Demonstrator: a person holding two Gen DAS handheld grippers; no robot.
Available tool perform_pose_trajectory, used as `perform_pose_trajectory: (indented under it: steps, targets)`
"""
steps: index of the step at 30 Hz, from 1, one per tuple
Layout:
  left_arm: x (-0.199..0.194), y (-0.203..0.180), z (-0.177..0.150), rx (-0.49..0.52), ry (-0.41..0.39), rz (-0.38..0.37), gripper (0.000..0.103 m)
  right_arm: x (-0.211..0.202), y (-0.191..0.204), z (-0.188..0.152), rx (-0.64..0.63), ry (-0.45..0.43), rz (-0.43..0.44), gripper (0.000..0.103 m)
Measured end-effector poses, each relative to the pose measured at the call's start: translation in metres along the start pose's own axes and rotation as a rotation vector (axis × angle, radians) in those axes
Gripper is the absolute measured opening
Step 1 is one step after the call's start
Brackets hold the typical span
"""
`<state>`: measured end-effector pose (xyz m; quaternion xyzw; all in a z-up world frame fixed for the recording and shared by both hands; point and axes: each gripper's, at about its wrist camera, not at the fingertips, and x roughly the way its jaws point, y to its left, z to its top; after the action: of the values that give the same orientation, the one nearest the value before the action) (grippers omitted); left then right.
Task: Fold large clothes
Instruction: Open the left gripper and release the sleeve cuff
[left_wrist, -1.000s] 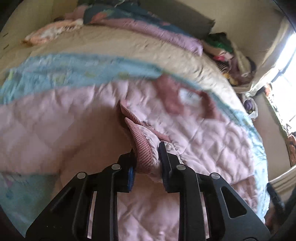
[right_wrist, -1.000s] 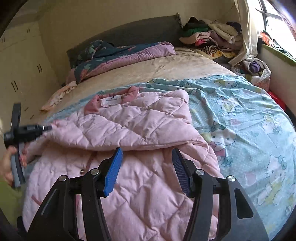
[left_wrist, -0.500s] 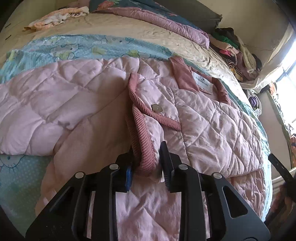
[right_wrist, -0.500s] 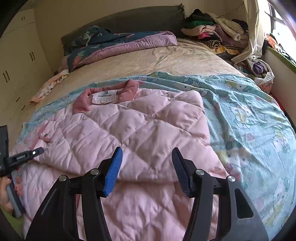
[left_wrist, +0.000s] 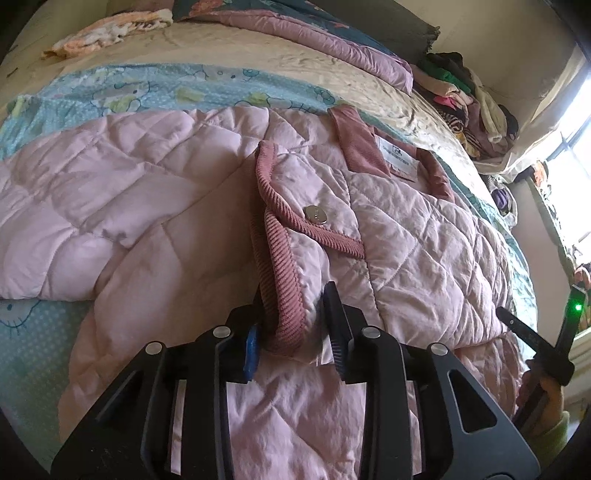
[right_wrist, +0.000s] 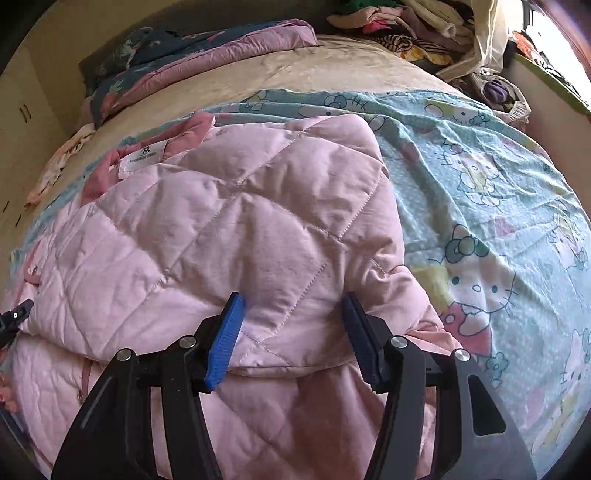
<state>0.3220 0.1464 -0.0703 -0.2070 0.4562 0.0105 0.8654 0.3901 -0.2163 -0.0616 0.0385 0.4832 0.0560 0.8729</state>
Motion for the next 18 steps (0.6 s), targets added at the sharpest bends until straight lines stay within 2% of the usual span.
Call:
perform_pose_trajectory:
  steps: [2,6,8,11,14,18]
  targets:
    - [-0.003,-0.001,0.0,0.003,-0.002,0.003,0.023,-0.006,0.003,-0.001,-0.011,-0.008,-0.008,0.055]
    - [-0.014,-0.004,0.0,0.015,-0.016,0.007,0.024,-0.031,0.004,-0.008,0.005,-0.051,0.033,0.057]
    - [-0.019,-0.006,-0.001,0.018,-0.021,0.023,0.027,-0.042,0.006,-0.012,0.01,-0.067,0.044,0.064]
    - [-0.029,-0.007,-0.001,0.019,-0.031,0.03,0.036,-0.059,0.01,-0.018,0.01,-0.092,0.054,0.072]
    - [-0.04,-0.009,-0.001,0.034,-0.05,0.044,0.05,-0.077,0.014,-0.022,0.013,-0.122,0.077,0.079]
    - [-0.056,-0.012,-0.001,0.042,-0.067,0.053,0.064,-0.094,0.021,-0.023,0.027,-0.146,0.107,0.082]
